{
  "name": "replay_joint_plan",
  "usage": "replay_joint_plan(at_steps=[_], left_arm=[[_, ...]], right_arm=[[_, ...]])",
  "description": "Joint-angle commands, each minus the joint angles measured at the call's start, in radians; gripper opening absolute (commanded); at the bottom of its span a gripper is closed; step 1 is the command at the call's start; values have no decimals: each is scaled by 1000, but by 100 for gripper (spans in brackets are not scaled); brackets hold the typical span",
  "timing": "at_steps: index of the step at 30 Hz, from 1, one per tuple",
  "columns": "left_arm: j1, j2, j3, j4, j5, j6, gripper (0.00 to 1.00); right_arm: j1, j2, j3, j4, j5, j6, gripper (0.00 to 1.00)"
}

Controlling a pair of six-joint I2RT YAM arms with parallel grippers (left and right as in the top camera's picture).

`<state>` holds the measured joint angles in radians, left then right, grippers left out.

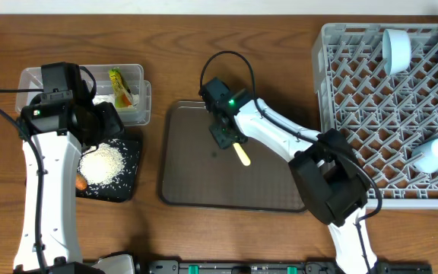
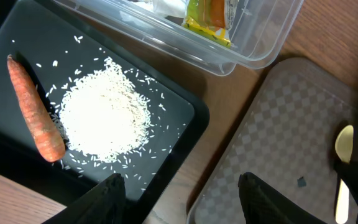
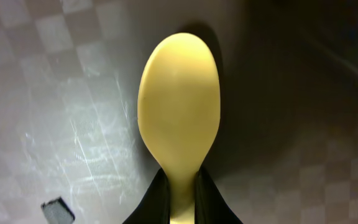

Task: Sort waste into correct bins and load items into the dishwasher rack
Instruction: 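Carry the spoon right and lower it into the dish rack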

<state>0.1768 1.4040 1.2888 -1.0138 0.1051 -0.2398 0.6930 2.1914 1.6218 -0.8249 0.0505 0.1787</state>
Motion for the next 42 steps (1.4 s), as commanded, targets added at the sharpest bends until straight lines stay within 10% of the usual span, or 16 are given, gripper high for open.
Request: replay_joint_plan(at_steps=[1, 17, 42], left_arm=[[4, 0, -3, -2, 3, -9, 61], [4, 0, -3, -2, 3, -10, 61], [4, 0, -3, -2, 3, -10, 61]], right_arm=[[-13, -84, -11, -9, -1, 7, 1], [-263, -392, -11, -157, 6, -27, 1], [-657, -400, -124, -220, 6, -156, 5]])
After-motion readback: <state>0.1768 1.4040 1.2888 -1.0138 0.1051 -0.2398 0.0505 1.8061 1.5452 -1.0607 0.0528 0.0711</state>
